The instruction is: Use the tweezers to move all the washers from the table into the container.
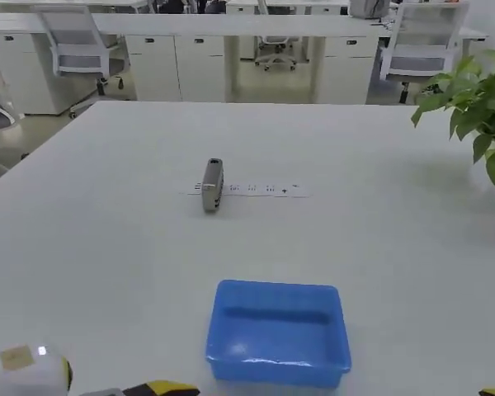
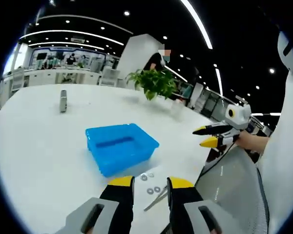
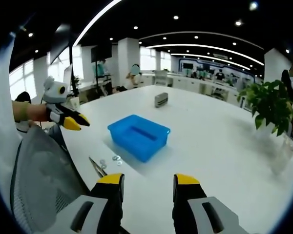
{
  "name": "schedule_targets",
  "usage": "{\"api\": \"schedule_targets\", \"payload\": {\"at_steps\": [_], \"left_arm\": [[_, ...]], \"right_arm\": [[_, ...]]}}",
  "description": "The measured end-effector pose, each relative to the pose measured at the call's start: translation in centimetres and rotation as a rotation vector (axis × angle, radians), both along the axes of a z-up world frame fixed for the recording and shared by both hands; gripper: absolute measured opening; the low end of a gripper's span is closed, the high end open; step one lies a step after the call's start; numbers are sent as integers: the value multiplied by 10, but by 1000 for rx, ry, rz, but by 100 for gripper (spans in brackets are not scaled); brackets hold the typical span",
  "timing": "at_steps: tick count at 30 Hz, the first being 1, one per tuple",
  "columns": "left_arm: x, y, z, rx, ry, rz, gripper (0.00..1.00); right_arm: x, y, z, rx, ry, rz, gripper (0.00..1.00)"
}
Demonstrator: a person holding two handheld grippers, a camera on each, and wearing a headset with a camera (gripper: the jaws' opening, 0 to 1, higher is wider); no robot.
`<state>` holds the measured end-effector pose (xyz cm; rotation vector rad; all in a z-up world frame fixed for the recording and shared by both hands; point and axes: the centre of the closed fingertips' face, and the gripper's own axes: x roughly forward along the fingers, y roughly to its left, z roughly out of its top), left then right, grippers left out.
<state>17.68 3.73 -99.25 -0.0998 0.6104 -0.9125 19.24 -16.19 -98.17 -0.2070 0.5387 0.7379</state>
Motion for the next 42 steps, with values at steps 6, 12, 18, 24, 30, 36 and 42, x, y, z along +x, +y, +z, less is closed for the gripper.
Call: {"api": "schedule_targets", "payload": {"at_steps": [6, 12, 18, 24, 30, 36, 42], "left_arm": [[-8, -10, -19, 105, 47, -151, 11], [-17, -14, -44, 277, 63, -303, 5], [-21, -11, -66, 451, 44, -437, 8], [-25, -18, -76, 481, 53, -495, 9], [-25, -21, -83, 548, 33, -555, 6], [-24, -24, -86, 610, -5, -607, 4], [-24, -22, -92, 726, -83, -700, 0]], "right_arm": [[-3, 20, 0, 12, 8, 32, 30], [-6, 39, -7, 43, 56, 84, 26], [-9, 56, -16, 47, 89, 145, 23], [-19, 71, -27, 60, 148, 193, 21], [-26, 81, -39, 35, 186, 252, 19], [-33, 91, -50, 22, 222, 308, 17], [-36, 96, -53, 20, 229, 330, 15]]}}
